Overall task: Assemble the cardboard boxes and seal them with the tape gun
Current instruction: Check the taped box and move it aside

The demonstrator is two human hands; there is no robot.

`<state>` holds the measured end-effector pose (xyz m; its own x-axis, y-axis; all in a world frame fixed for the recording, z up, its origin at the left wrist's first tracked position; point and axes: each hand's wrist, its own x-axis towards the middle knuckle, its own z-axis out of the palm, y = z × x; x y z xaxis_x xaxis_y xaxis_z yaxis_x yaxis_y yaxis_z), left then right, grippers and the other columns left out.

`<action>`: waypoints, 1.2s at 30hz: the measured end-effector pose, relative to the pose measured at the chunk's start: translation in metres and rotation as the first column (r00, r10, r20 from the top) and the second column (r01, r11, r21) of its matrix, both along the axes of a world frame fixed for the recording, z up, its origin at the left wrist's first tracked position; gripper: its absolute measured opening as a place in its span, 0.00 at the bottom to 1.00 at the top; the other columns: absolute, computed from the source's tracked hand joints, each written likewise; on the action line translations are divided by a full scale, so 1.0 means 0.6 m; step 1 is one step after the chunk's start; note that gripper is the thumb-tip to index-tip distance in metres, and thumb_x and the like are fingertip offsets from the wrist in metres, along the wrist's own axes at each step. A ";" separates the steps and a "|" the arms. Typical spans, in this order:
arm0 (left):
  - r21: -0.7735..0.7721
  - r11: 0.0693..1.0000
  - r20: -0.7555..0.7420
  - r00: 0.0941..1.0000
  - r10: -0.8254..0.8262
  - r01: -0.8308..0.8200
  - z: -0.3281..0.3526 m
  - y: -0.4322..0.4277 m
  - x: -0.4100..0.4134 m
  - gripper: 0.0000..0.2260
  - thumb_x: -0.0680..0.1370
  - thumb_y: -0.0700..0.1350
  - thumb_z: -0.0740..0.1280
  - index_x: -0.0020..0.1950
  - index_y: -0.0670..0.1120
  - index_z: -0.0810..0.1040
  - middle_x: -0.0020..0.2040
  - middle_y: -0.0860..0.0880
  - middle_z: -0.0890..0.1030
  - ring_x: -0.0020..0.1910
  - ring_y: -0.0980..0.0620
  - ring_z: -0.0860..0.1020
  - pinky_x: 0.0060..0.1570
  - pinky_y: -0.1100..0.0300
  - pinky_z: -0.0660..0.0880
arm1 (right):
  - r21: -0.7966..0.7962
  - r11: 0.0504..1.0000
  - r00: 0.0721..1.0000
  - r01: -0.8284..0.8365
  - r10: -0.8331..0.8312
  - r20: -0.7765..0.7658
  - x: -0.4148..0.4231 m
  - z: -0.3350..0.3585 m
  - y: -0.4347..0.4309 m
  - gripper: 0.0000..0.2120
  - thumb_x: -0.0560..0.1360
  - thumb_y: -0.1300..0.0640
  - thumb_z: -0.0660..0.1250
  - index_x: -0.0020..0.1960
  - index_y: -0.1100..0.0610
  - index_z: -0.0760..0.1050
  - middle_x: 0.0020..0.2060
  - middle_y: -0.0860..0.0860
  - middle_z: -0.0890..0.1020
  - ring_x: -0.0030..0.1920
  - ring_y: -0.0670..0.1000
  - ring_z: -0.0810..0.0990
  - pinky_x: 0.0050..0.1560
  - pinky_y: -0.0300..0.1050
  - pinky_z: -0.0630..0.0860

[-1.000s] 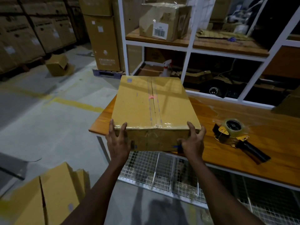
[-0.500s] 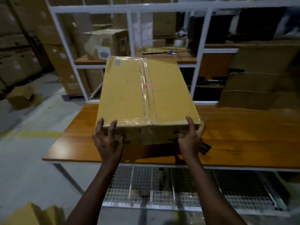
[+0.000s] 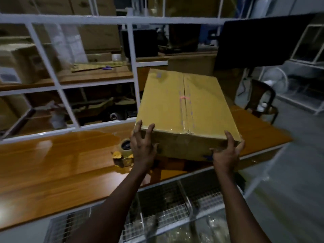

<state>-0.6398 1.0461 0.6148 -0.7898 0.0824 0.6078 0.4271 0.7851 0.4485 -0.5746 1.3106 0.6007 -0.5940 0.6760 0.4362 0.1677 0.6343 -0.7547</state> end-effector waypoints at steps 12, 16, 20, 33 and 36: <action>-0.347 0.790 0.566 0.784 -0.253 0.505 -0.111 0.144 -0.018 0.56 0.70 0.69 0.69 0.79 0.51 0.33 0.75 0.39 0.26 0.76 0.32 0.36 0.74 0.34 0.45 | 0.002 0.997 0.723 0.079 -0.059 0.688 -0.001 -0.114 0.176 0.46 0.77 0.61 0.68 0.78 0.38 0.39 0.77 0.58 0.32 0.76 0.71 0.41 0.65 0.80 0.49; -0.324 0.756 0.693 0.686 -0.220 0.569 -0.079 0.153 -0.060 0.57 0.69 0.64 0.73 0.79 0.54 0.32 0.75 0.43 0.24 0.75 0.31 0.33 0.73 0.34 0.45 | -0.017 0.997 0.633 0.077 -0.036 0.773 -0.039 -0.079 0.208 0.43 0.79 0.51 0.65 0.77 0.36 0.35 0.76 0.58 0.28 0.74 0.72 0.33 0.64 0.82 0.43; -0.319 0.792 0.659 0.722 -0.209 0.520 -0.067 0.146 -0.067 0.52 0.72 0.66 0.69 0.80 0.54 0.35 0.78 0.45 0.28 0.76 0.31 0.35 0.73 0.34 0.48 | 0.022 0.997 0.664 0.079 -0.069 0.744 -0.055 -0.056 0.175 0.45 0.76 0.37 0.65 0.79 0.41 0.37 0.77 0.61 0.34 0.74 0.73 0.35 0.65 0.81 0.41; -0.397 0.899 0.430 0.903 0.005 0.184 -0.023 -0.205 -0.027 0.45 0.70 0.74 0.42 0.80 0.53 0.34 0.79 0.44 0.33 0.78 0.38 0.38 0.74 0.37 0.45 | 0.195 0.925 0.798 -0.326 0.158 0.582 -0.135 0.036 -0.272 0.42 0.75 0.37 0.63 0.80 0.43 0.43 0.80 0.55 0.41 0.77 0.67 0.41 0.68 0.79 0.45; -0.368 0.929 0.416 0.901 0.127 0.039 -0.018 -0.382 0.036 0.43 0.69 0.74 0.39 0.78 0.54 0.33 0.79 0.45 0.33 0.79 0.39 0.38 0.74 0.37 0.45 | 0.180 0.888 0.800 -0.424 0.274 0.534 -0.121 0.039 -0.458 0.40 0.75 0.37 0.64 0.80 0.43 0.47 0.80 0.53 0.44 0.78 0.63 0.42 0.69 0.76 0.44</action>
